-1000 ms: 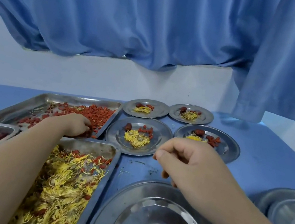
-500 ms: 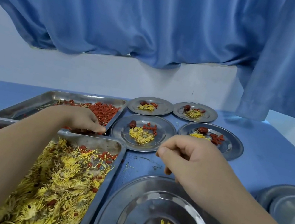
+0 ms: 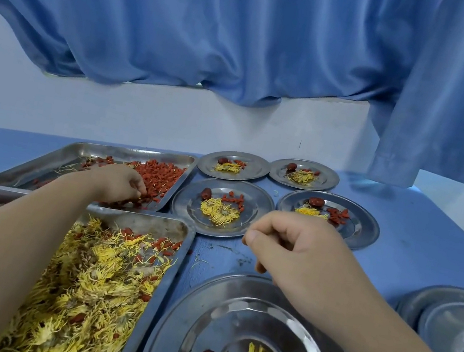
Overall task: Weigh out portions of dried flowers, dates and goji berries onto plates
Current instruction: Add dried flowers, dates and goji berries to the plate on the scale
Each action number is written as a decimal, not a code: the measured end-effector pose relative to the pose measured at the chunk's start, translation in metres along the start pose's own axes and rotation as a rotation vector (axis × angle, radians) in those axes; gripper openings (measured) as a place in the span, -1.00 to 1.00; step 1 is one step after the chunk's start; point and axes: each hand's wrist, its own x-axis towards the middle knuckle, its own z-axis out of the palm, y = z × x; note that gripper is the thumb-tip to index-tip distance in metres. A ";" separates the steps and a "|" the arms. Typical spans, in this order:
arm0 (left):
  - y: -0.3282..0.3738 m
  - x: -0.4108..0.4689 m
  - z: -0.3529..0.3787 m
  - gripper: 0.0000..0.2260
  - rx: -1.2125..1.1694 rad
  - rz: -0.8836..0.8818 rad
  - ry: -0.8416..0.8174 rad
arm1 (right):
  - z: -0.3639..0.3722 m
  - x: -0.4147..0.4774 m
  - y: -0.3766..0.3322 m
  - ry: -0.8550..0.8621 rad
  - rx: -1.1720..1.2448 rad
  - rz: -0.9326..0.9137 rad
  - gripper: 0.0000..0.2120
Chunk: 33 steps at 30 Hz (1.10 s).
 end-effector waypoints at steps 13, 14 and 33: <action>0.024 0.005 -0.003 -0.76 0.120 -0.124 -0.256 | 0.001 0.001 0.004 -0.002 -0.018 0.002 -0.78; 0.024 0.006 -0.003 -0.77 0.103 -0.127 -0.265 | 0.001 0.002 0.005 -0.004 -0.024 0.000 -0.78; 0.025 0.012 -0.001 -0.78 0.067 -0.134 -0.294 | -0.002 0.004 0.011 0.036 -0.071 -0.034 -0.78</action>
